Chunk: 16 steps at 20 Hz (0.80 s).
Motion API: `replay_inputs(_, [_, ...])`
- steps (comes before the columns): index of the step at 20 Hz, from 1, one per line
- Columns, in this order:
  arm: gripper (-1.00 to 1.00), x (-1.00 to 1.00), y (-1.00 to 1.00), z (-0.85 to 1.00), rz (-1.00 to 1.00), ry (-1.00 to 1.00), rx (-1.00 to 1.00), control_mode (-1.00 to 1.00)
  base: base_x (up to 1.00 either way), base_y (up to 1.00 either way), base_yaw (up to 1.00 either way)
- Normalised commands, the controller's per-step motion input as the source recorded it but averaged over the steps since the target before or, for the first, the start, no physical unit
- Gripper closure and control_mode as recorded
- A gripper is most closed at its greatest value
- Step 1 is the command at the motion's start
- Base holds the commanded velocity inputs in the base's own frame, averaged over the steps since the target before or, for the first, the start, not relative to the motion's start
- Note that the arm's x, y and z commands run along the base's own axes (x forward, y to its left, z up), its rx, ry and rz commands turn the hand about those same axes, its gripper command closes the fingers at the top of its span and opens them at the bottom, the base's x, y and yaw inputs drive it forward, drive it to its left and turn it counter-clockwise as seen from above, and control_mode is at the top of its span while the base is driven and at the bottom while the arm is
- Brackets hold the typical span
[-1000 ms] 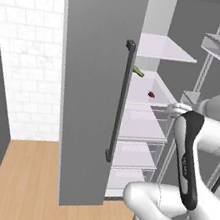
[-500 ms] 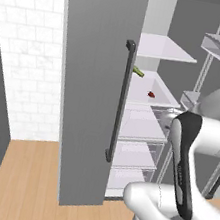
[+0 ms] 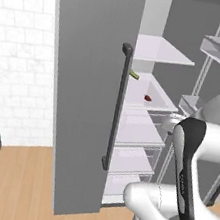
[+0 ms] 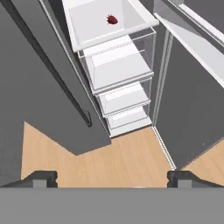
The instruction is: Take the strawberry from the fridge and place it on top of the pancake, located on the dining counter.
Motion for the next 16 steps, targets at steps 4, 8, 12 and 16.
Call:
replay_inputs(4, [-1.0, 0.0, 0.0, 0.0, 0.0, 0.0, 0.0, 1.0, 0.99, -0.17, -0.24])
replay_inputs(8, [-1.0, 0.0, 0.0, 0.0, 0.0, 0.0, 0.0, 1.0, 0.74, -0.29, -0.25])
replay_inputs(12, [-1.0, 0.0, 0.0, 0.0, 0.0, 0.0, 0.0, 1.0, 0.54, -0.08, -0.17])
replay_inputs(16, [-1.0, 0.0, 0.0, 0.0, 0.0, 0.0, 0.0, 1.0, 0.51, -0.09, -0.07])
